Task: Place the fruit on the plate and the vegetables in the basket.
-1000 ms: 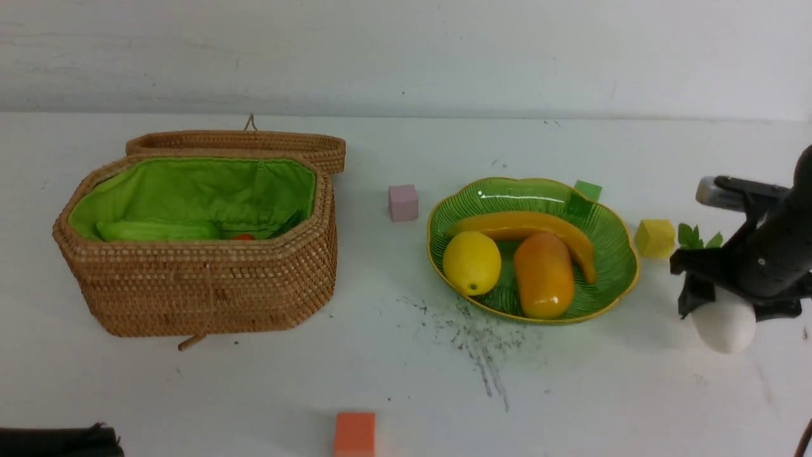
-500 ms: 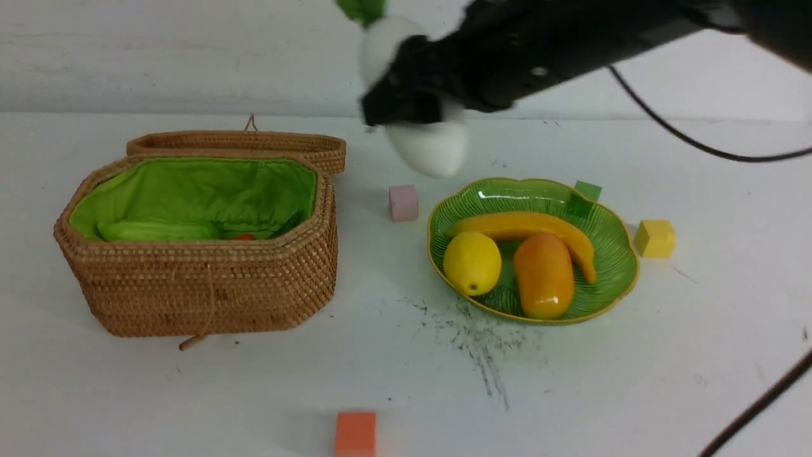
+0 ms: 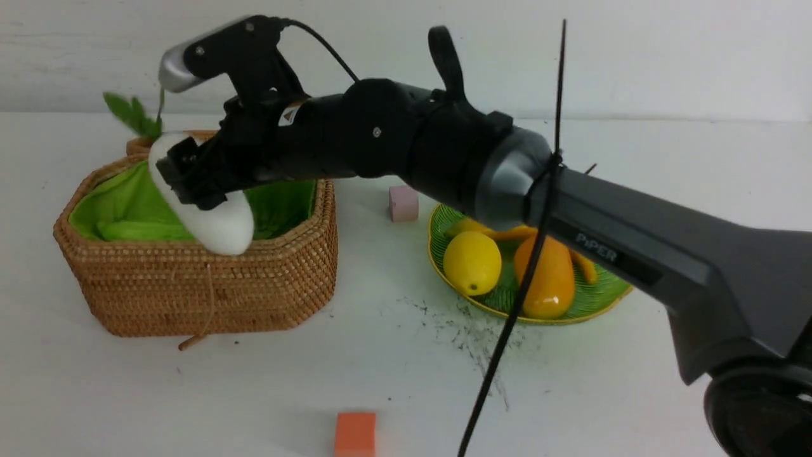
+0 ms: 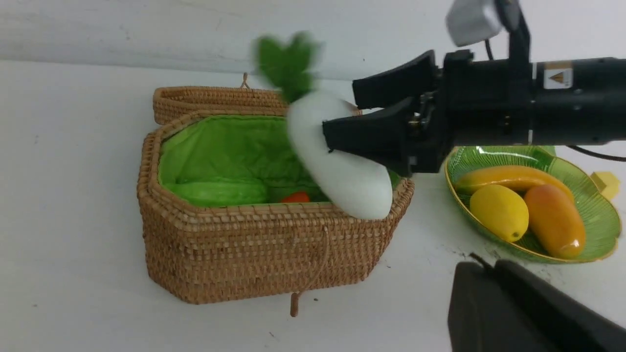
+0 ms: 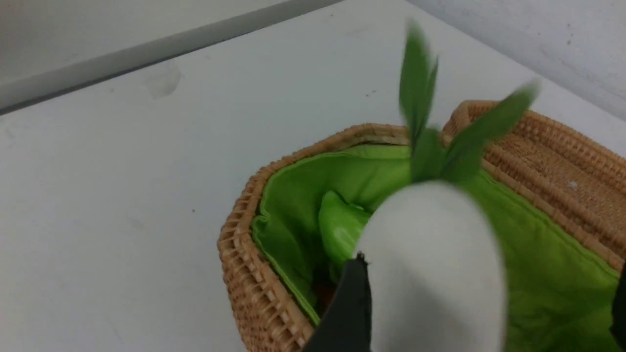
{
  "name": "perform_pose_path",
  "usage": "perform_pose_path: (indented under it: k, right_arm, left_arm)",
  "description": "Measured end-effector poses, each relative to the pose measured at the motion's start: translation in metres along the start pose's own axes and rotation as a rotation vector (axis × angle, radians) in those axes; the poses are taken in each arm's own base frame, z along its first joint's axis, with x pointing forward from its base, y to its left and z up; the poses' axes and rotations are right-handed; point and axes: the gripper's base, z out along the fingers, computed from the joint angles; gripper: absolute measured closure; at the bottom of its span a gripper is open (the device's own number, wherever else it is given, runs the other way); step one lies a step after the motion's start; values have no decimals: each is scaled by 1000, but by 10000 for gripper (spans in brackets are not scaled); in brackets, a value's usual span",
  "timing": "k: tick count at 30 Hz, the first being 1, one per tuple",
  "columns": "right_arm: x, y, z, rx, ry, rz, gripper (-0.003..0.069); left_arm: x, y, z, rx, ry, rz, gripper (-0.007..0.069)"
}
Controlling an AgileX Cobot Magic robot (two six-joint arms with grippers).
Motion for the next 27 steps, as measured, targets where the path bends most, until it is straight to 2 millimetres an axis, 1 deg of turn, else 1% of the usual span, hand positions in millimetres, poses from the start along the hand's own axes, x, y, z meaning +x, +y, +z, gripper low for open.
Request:
perform_pose_path:
  k: [2,5,6,7,8,9,10,12,15,16,17,19,20,21,22,23,26,27]
  right_arm:
    - [1,0,0,-3,11,-5,-14]
    - [-6,3,-10,-29,38,-24,13]
    - [-14,6,-21,-49,65,-41,40]
    - [-15,6,-23,-53,68,-40,45]
    - [-27,9,-42,-81,122,-57,97]
    - [-32,9,-48,-81,121,-60,104]
    - [-44,11,-73,-94,185,-67,165]
    - [-62,12,-114,-91,269,-56,262]
    - [-82,14,-176,-37,392,-35,426]
    - [-84,15,-190,-14,427,-18,476]
    - [-90,15,-207,27,432,-9,550]
    - [-94,15,-226,71,431,23,631]
    - [-93,15,-238,103,441,49,662]
    - [-91,16,-245,117,444,64,671]
    - [-91,16,-247,120,445,68,671]
    - [-84,18,-262,139,462,101,673]
    - [-60,27,-296,158,508,180,666]
    - [-56,29,-301,160,515,192,666]
  left_arm:
    - [1,-1,0,11,11,11,605]
    - [2,-2,0,22,21,28,605]
    - [2,-2,0,26,24,35,605]
    - [2,-2,0,27,24,35,605]
    - [2,-3,0,36,24,43,605]
    - [2,-3,0,38,23,45,605]
    - [2,-5,0,53,21,57,605]
    - [1,-8,0,84,10,75,605]
    - [0,-13,-1,142,-3,97,605]
    - [0,-15,-1,166,-7,102,605]
    - [0,-17,-2,193,-15,107,605]
    - [0,-20,-5,235,-22,108,605]
    - [2,-21,-9,273,-28,105,605]
    - [4,-20,-13,300,-43,100,605]
    - [5,-21,-13,305,-41,100,605]
    - [12,-19,-19,349,-69,98,605]
    - [36,-11,-27,419,-113,81,607]
    - [40,-10,-27,427,-115,75,608]
